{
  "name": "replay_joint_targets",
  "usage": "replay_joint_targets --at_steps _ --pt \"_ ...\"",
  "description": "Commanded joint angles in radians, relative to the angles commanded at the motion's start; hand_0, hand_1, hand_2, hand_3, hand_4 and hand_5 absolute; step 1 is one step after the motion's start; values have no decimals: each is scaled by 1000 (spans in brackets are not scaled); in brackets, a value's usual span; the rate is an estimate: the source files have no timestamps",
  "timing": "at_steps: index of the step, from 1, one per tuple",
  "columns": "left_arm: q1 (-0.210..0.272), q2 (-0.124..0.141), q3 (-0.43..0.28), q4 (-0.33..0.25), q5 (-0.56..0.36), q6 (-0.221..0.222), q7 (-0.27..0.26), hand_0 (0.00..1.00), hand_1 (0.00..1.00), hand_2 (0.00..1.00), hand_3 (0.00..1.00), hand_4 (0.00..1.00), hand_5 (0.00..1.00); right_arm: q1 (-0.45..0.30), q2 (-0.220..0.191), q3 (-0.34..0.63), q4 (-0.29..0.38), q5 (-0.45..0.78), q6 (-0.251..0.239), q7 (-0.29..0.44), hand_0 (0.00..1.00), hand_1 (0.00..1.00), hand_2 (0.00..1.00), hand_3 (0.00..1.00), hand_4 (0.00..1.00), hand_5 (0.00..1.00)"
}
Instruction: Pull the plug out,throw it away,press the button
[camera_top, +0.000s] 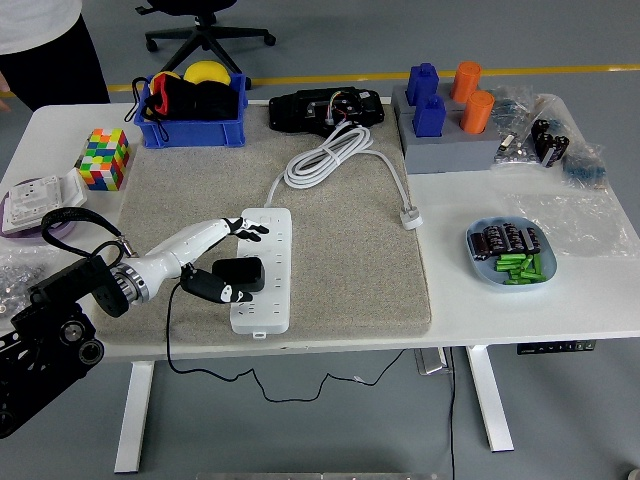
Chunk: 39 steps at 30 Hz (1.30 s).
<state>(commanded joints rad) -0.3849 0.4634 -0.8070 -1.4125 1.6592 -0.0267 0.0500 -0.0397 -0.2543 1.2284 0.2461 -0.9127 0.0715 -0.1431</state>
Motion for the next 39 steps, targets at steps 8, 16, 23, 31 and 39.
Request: replay_joint_targets --at_steps 8,16,23,31,39 --pt "-19 -4 29 25 27 10 14 688 489 517 680 821 2 -3 1 4 -1 0 -1 1 727 683 669 674 761 655" --pt "-33 -5 38 36 39 24 18 494 409 437 605 748 2 -3 1 3 -1 -1 -3 3 727 683 669 674 761 655" --pt "-43 -9 51 42 40 20 27 377 271 324 541 617 2 -3 1 5 0 1 -3 3 727 683 669 672 761 655" --pt "-45 -9 52 38 26 19 21 361 256 316 543 630 2 -3 3 4 -1 1 -3 2 727 683 669 673 761 655" --pt "-48 -7 46 22 -1 20 12 366 255 312 541 634 2 -2 2 1 0 2 -3 3 727 683 669 673 761 655"
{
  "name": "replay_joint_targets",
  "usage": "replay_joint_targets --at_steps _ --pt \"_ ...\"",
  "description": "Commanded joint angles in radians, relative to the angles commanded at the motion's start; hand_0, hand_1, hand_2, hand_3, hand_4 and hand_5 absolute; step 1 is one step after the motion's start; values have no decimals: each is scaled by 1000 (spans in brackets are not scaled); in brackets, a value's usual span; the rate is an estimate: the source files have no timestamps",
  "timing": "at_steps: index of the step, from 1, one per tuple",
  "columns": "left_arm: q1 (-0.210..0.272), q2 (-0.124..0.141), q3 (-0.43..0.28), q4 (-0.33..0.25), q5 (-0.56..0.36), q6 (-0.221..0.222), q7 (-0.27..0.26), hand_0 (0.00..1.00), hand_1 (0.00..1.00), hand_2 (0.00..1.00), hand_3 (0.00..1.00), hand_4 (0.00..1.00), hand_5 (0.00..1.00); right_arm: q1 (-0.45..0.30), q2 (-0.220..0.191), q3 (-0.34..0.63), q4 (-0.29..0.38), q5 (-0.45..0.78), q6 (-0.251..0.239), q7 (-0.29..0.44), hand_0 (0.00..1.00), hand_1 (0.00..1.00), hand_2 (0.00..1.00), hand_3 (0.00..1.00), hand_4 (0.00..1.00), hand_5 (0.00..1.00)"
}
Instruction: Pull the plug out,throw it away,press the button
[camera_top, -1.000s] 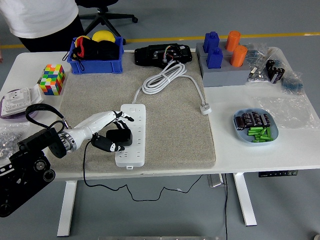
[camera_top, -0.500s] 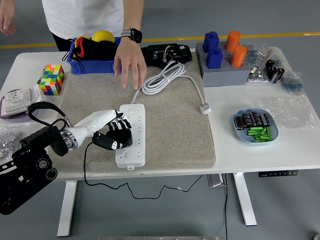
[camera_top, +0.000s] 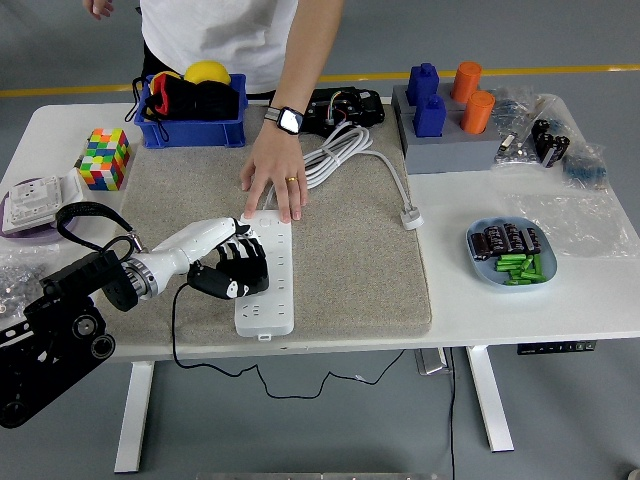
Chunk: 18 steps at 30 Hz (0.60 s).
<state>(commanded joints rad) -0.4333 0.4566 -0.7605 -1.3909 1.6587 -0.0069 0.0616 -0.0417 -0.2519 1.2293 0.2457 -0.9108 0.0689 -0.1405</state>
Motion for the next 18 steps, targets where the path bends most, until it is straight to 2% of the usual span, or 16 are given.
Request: replay_joint_targets --at_steps 5,11,14,18 --pt "-5 2 -24 11 -113 -7 -19 379 258 313 543 613 2 2 1 0 1 1 0 0 727 683 669 673 761 655" --pt "-8 8 -97 31 -120 0 -30 380 257 313 541 614 2 0 0 0 -1 1 0 0 727 683 667 673 761 655" --pt "-21 9 -126 75 -143 8 -39 379 257 312 540 617 2 -2 -1 0 -1 2 0 -1 727 683 667 673 761 654" --pt "-43 2 -135 166 -140 19 -48 379 257 312 540 617 2 -1 0 0 0 3 0 -1 727 683 667 673 761 654"
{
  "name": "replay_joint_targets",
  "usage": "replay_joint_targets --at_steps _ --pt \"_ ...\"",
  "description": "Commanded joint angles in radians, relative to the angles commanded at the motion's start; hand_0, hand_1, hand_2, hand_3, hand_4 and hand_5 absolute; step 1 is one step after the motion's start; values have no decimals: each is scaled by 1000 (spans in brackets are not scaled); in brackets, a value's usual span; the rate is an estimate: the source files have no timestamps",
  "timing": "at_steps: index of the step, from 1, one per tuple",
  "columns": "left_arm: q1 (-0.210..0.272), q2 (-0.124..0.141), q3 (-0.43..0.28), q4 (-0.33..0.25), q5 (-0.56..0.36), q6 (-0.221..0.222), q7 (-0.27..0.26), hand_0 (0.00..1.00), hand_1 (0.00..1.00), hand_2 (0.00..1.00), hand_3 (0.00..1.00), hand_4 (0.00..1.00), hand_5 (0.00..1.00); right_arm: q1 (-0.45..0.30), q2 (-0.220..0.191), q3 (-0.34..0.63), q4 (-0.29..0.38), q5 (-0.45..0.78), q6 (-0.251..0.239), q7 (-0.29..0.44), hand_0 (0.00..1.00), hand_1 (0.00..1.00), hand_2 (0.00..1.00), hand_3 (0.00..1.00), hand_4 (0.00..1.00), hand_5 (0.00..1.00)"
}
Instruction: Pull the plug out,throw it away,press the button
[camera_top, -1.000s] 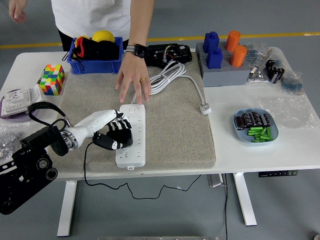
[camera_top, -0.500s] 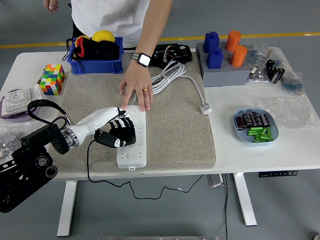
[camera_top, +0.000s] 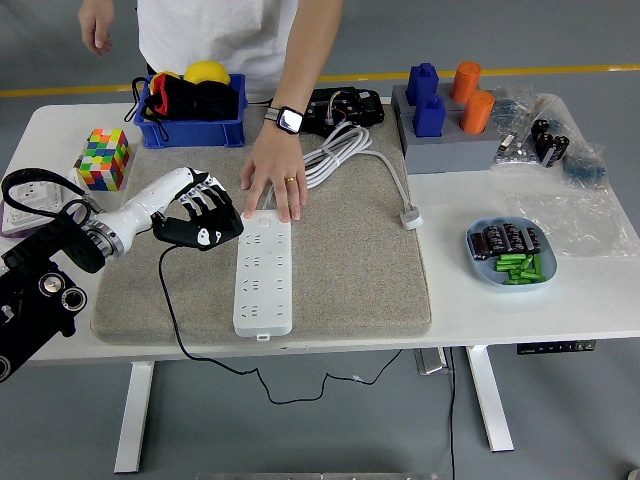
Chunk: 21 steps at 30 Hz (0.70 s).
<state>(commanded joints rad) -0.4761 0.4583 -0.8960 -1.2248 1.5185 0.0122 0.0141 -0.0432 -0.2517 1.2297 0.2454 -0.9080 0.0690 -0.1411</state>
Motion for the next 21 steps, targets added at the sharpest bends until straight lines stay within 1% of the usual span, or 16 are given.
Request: replay_joint_targets --at_steps 3,5,7,8,13,14,19,20,21 --pt "-22 -11 10 74 3 14 -13 401 258 313 541 616 2 2 1 -4 0 1 1 -1 727 683 667 673 761 655" --pt "-31 -17 19 105 13 21 -18 401 258 313 541 616 2 3 0 -3 1 2 1 0 727 683 667 673 761 655" --pt "-41 -22 31 136 4 25 -24 401 258 313 541 616 2 2 -1 -3 1 3 0 0 727 683 667 673 761 655" --pt "-47 -26 35 157 0 20 -20 397 268 328 562 624 2 2 -2 -4 -1 3 0 -1 727 683 667 673 761 655" --pt "-62 -35 50 224 -36 -4 -10 397 268 328 562 624 2 -2 -3 -1 -2 3 0 -1 727 683 667 673 761 655" --pt "-64 -36 51 232 -38 -7 -9 419 382 413 591 663 2 -2 -3 0 -1 3 0 -1 727 683 669 673 761 655" --pt "-69 -38 56 259 -41 -15 -11 419 382 413 591 663 2 -1 -1 -1 -1 4 0 0 727 683 669 673 761 655" --pt "-68 -37 55 261 -42 -17 -11 548 641 602 701 779 2 -2 0 0 0 4 0 0 727 683 669 673 761 655" --pt "-68 -35 54 266 -46 -20 -14 548 641 602 701 779 2 -2 0 0 -1 3 0 -1 727 683 669 673 761 655"
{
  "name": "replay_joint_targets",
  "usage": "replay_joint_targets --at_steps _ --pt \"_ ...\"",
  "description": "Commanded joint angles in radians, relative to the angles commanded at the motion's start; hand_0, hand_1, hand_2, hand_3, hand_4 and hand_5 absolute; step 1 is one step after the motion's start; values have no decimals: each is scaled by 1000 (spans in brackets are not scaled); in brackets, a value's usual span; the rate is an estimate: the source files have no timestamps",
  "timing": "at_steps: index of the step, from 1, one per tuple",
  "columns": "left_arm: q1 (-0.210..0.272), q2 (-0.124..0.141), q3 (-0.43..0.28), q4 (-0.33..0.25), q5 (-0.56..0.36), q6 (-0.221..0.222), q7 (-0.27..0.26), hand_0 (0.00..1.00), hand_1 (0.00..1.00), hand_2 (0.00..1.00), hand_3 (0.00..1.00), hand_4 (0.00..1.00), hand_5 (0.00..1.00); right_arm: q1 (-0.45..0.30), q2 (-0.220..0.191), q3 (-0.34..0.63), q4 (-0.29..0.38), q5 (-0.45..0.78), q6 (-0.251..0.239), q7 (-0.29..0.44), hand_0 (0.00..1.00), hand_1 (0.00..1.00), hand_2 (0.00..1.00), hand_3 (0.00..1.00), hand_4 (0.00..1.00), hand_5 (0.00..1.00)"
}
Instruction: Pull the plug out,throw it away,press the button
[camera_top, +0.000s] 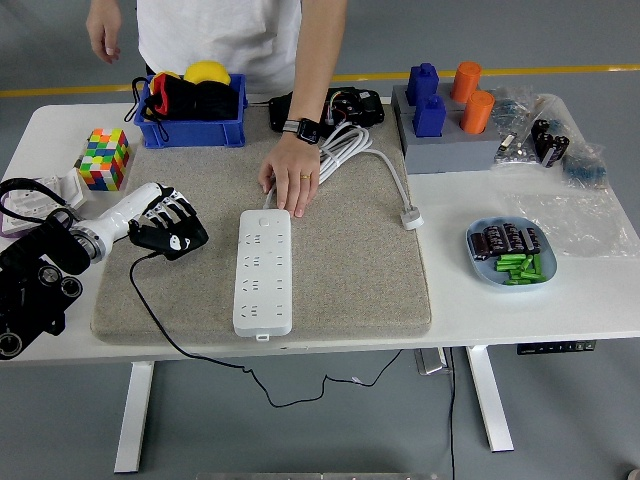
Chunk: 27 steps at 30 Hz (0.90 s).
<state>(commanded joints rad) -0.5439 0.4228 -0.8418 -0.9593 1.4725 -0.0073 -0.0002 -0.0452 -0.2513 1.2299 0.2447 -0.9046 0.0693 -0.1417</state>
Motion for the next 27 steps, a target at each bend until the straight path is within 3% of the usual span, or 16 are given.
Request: replay_joint_targets --at_steps 4,5,11,16,22,23,27 --pt "5 4 -13 10 8 -14 0 548 641 602 701 779 2 1 0 -1 0 1 0 0 727 683 669 673 761 655" --pt "5 4 -14 10 9 -14 0 870 940 919 936 970 2 1 0 -1 0 1 0 0 727 683 668 673 761 655" --pt "8 8 -20 -7 20 -11 -7 881 950 944 952 979 35 1 -4 -9 -1 4 0 0 727 683 668 674 761 655" --pt "10 11 -26 -37 22 -1 -14 881 950 944 952 979 35 3 -7 -13 1 4 0 0 727 683 668 674 761 655" --pt "8 17 -24 -126 12 -2 -18 872 937 919 941 995 66 0 -11 -23 0 6 0 -1 727 683 669 674 761 655" --pt "8 17 -17 -147 9 0 -18 667 745 690 893 997 83 -3 -11 -21 0 6 0 -1 727 683 669 673 761 655" --pt "-10 8 17 -192 -22 -11 -15 667 745 690 893 997 83 -8 -9 -15 -1 4 0 0 727 683 669 673 761 655"
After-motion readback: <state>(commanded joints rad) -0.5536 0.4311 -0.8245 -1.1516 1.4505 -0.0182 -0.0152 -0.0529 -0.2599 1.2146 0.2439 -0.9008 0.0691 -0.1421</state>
